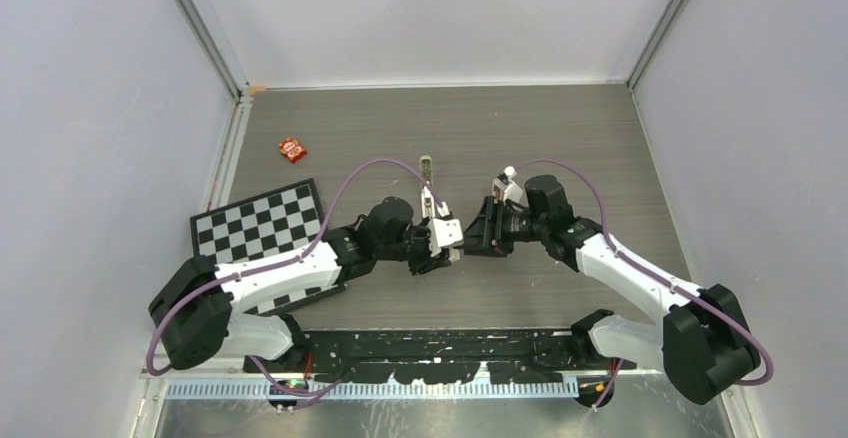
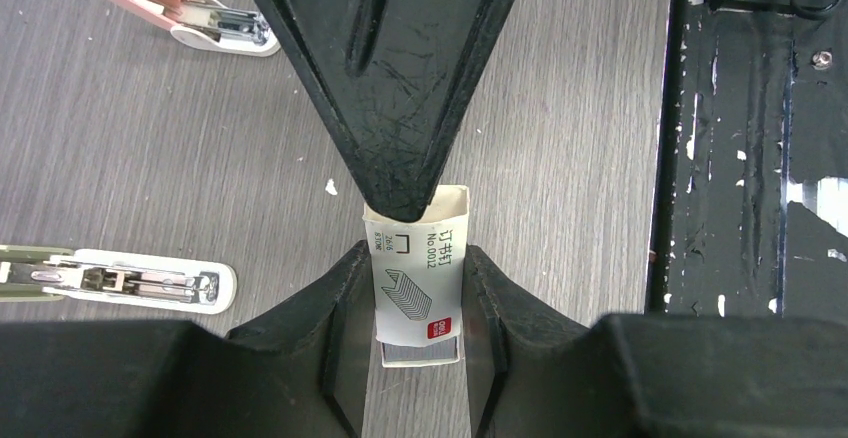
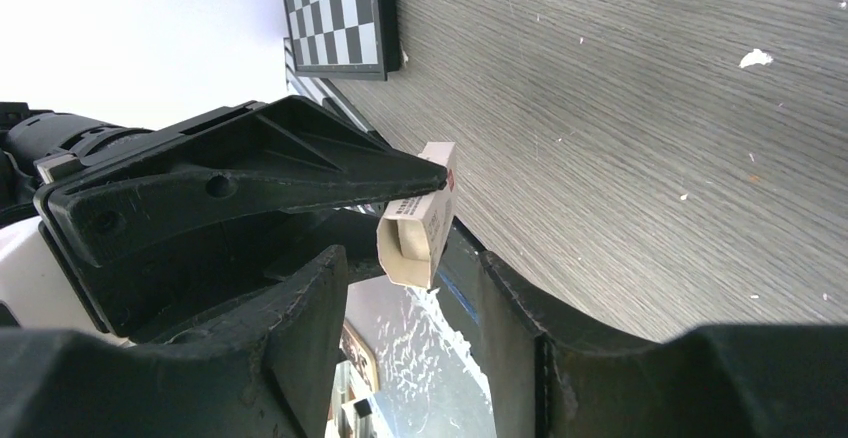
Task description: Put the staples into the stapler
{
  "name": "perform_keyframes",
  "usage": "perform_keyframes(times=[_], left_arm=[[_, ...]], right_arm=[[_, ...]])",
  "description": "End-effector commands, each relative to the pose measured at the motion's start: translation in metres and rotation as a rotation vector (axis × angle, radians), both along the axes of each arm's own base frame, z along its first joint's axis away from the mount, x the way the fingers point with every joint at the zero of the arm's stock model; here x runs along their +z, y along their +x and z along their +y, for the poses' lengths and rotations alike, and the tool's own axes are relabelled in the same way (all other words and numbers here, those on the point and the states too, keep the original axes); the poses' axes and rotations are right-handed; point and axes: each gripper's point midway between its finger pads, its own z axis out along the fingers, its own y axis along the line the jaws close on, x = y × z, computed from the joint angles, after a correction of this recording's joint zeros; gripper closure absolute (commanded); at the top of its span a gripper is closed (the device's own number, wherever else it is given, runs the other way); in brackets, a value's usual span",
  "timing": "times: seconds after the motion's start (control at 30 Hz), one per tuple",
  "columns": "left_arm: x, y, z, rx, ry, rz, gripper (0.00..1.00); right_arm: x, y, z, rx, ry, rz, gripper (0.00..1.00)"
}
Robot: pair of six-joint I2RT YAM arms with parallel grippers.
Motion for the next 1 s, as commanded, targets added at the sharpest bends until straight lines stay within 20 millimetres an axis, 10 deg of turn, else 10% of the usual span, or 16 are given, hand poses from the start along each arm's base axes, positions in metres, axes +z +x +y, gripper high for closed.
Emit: perform_keyframes(times=[0.0, 0.47, 0.97], left_arm=[[0.018, 0.007, -0.011, -0.008, -0.043, -0.037, 0.67], [0.01, 0.011, -0.014, -0.003, -0.011, -0.02, 0.67], [0.004, 0.019, -0.012, 0.044, 0.032, -0.006, 0.63]], right_arm=[[0.012, 0.008, 0.009, 0.014, 0.027, -0.033, 0.44], [-0.008, 0.008, 0.017, 0.037, -0.02, -0.003, 0.45], [-0.03, 0.017, 0.023, 0.035, -0.051, -0.001, 0.74]])
